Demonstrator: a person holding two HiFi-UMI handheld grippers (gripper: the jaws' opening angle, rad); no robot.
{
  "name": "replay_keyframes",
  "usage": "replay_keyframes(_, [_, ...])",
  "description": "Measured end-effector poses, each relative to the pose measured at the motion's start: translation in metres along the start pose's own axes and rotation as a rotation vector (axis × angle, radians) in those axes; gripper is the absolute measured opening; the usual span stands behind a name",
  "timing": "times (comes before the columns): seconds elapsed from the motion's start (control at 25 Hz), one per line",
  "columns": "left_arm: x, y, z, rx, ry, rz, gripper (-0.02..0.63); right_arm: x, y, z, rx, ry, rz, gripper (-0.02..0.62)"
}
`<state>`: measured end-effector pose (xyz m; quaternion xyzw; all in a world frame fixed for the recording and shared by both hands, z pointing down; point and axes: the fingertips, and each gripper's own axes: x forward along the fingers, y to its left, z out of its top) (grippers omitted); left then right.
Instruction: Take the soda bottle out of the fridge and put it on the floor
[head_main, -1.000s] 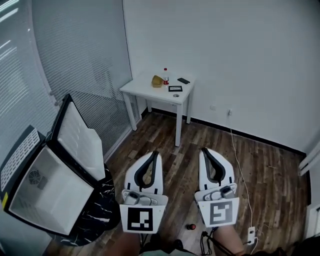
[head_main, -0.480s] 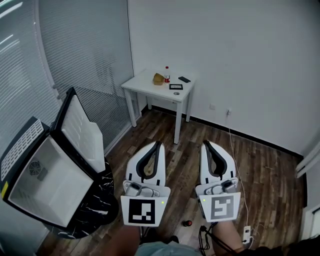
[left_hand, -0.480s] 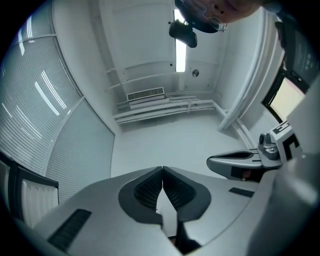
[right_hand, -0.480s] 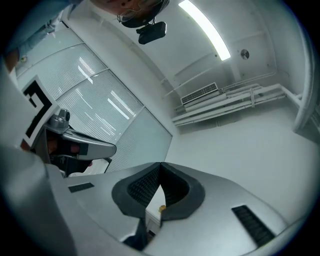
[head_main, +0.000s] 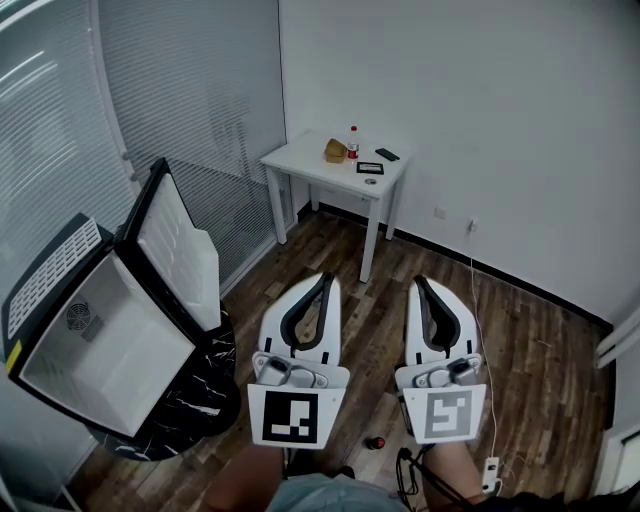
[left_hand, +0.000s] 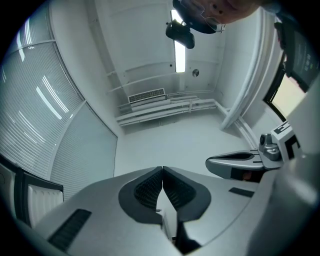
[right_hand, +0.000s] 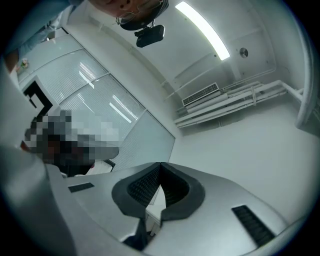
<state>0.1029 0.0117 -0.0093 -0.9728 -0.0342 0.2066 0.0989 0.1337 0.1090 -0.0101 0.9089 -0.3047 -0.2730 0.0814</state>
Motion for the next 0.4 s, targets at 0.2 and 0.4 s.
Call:
replay_keyframes(0.2, [0.0014, 0.0017, -0.0044, -0.005, 0.009, 0.009, 0.017, 0.0036, 0.0004, -0.0036, 0.008, 0.001, 0.007, 0.011])
replay_keyframes(0.4, [0.0031, 0.0026, -0.0075, -0.008, 0.008, 0.014, 0.017, 0.0050, 0.0004, -0.0070, 0.007, 0.002, 0.012, 0.011])
